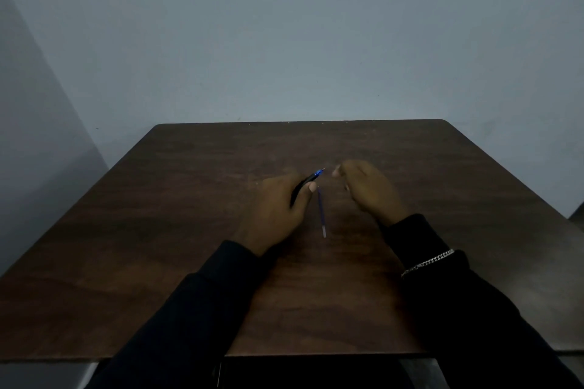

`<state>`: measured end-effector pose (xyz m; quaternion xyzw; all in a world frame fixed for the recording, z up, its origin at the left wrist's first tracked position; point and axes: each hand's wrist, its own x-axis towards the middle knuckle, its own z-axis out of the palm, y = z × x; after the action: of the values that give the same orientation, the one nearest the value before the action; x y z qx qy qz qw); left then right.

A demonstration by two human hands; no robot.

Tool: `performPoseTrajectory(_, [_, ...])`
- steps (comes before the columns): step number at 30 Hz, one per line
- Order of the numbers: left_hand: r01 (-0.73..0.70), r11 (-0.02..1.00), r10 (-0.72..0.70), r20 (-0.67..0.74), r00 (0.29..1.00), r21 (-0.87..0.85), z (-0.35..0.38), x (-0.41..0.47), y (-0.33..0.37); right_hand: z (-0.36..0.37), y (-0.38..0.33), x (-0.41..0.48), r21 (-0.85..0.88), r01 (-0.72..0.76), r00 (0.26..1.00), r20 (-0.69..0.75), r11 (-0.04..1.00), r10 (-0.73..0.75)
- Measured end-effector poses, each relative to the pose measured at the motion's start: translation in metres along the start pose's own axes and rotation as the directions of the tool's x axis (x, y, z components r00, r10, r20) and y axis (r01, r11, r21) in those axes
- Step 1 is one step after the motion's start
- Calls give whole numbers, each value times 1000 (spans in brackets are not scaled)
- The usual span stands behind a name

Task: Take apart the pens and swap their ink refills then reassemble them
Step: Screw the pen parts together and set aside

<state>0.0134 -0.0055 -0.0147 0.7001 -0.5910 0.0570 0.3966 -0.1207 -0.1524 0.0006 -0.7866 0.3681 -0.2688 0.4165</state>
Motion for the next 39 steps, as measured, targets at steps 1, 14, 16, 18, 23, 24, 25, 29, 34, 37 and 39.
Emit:
performPoseTrajectory(1, [23,1000,-23,3,1000,1,1,1,-1,0,5,4,-113,-26,1000,-2,993,26])
performPoseTrajectory(14, [80,997,-80,0,997,-19,3,2,-5,17,18,10,-640,-85,987,-157,764,-22])
performPoseTrajectory(16, [83,996,-83,-1,997,-14,3,2,-5,19,17,9,-671,-103,989,-149,734,2])
performPoseTrajectory(18, [94,996,-94,6,996,-7,4,2,-5,20,14,9,-667,-125,990,-135,734,46])
performPoseTrajectory(23, [113,994,-113,25,993,-2,4,3,-4,17,13,7,-619,-128,987,-153,775,40])
performPoseTrajectory(24, [113,994,-113,29,993,-2,4,3,-4,16,13,7,-605,-114,988,-152,788,26])
performPoseTrajectory(25, [115,993,-114,32,993,-6,4,3,-4,15,12,7,-580,-113,988,-148,807,31])
performPoseTrajectory(29, [122,992,-122,43,992,-14,4,3,-2,7,6,8,-408,-166,979,-179,898,99])
performPoseTrajectory(34, [116,993,-114,61,992,-26,-1,3,-1,-21,-7,-3,160,49,974,-228,986,-12])
performPoseTrajectory(37, [50,998,-48,88,995,-23,-3,1,0,-25,-14,-8,262,111,994,-42,959,-103])
performPoseTrajectory(39, [-11,1000,12,89,996,-11,-4,0,1,-21,-14,-10,164,183,980,45,969,-192])
